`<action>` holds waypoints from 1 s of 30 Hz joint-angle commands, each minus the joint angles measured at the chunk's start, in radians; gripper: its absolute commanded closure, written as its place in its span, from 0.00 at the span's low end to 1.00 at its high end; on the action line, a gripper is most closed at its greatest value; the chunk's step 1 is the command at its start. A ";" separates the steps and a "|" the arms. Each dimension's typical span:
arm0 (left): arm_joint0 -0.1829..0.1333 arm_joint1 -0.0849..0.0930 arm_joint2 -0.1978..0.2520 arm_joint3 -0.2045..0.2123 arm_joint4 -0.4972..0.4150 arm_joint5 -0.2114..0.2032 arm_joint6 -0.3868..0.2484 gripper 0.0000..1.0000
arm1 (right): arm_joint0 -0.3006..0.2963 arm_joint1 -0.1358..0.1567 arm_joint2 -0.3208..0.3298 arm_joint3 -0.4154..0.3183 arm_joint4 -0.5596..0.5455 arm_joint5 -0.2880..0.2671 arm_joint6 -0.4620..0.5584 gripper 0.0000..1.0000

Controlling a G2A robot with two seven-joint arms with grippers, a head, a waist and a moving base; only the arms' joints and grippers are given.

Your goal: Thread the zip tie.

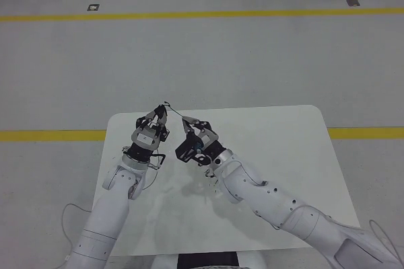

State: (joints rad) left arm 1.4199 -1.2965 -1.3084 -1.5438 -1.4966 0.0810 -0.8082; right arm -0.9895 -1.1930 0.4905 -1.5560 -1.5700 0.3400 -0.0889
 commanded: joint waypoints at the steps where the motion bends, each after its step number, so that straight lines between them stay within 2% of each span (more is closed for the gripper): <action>1: 0.000 0.000 0.000 0.000 0.000 0.000 0.000 1.00 | -0.001 0.003 0.000 0.001 0.000 0.000 0.003 1.00; 20: 0.000 0.000 0.000 0.000 0.000 0.000 0.000 1.00 | 0.033 0.022 -0.049 0.009 0.000 0.000 0.038 1.00; 27: 0.000 0.000 0.000 0.000 0.000 0.000 0.000 1.00 | 0.022 0.027 -0.034 -0.004 0.000 0.000 0.052 1.00; 28: 0.000 0.000 0.000 0.000 0.000 0.000 0.000 1.00 | 0.016 0.028 -0.023 -0.010 0.000 0.000 0.054 0.67; 29: 0.000 0.000 0.000 0.000 0.000 0.000 0.000 1.00 | 0.004 0.027 -0.004 -0.025 0.000 0.000 0.050 0.03; 30: 0.000 0.000 0.000 0.000 0.000 0.000 0.000 1.00 | -0.010 0.027 0.013 -0.035 0.000 0.000 0.046 0.00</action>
State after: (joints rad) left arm 1.4199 -1.2965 -1.3084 -1.5438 -1.4966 0.0810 -0.8082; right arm -0.9867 -1.1658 0.4858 -1.5804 -1.5700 0.3400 -0.0385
